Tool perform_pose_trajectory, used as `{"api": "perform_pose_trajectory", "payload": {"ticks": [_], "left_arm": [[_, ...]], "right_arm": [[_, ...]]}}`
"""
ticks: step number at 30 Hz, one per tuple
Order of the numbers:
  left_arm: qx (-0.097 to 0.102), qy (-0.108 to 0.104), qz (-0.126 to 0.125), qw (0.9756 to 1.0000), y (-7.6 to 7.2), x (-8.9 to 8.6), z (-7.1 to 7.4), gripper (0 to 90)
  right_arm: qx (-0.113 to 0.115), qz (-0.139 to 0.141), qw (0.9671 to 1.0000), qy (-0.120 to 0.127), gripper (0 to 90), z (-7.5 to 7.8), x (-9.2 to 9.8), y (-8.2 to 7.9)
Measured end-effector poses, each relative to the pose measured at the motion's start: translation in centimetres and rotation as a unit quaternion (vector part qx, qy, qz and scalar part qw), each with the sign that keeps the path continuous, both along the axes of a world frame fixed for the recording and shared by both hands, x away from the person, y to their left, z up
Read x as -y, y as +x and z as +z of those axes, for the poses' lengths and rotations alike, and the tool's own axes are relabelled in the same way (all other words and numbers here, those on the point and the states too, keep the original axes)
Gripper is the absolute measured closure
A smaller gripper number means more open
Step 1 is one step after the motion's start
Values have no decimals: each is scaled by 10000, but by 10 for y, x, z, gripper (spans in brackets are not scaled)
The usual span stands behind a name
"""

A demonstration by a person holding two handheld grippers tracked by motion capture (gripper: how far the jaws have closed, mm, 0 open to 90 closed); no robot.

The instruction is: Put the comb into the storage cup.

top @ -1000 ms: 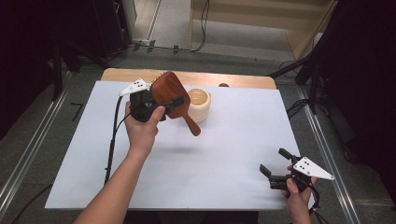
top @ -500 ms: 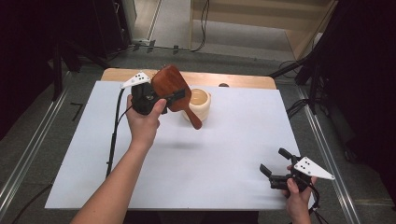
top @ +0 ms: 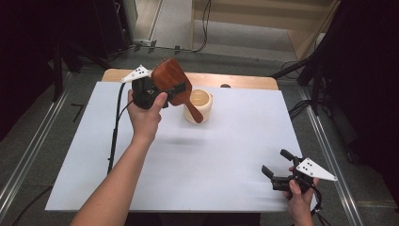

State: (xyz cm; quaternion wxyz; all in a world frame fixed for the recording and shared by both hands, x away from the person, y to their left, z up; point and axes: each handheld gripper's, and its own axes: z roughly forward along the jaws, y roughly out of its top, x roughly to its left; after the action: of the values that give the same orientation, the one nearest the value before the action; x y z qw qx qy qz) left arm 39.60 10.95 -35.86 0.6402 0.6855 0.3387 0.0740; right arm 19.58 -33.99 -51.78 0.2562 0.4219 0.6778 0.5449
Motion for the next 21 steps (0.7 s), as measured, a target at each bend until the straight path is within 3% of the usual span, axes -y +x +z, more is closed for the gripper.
{"api": "perform_pose_trajectory", "payload": {"ticks": [21], "left_arm": [[8,-52,186,9998,20,1,10,555]], "right_arm": [[-23,63,10000,45,0,0,0,0]]}}
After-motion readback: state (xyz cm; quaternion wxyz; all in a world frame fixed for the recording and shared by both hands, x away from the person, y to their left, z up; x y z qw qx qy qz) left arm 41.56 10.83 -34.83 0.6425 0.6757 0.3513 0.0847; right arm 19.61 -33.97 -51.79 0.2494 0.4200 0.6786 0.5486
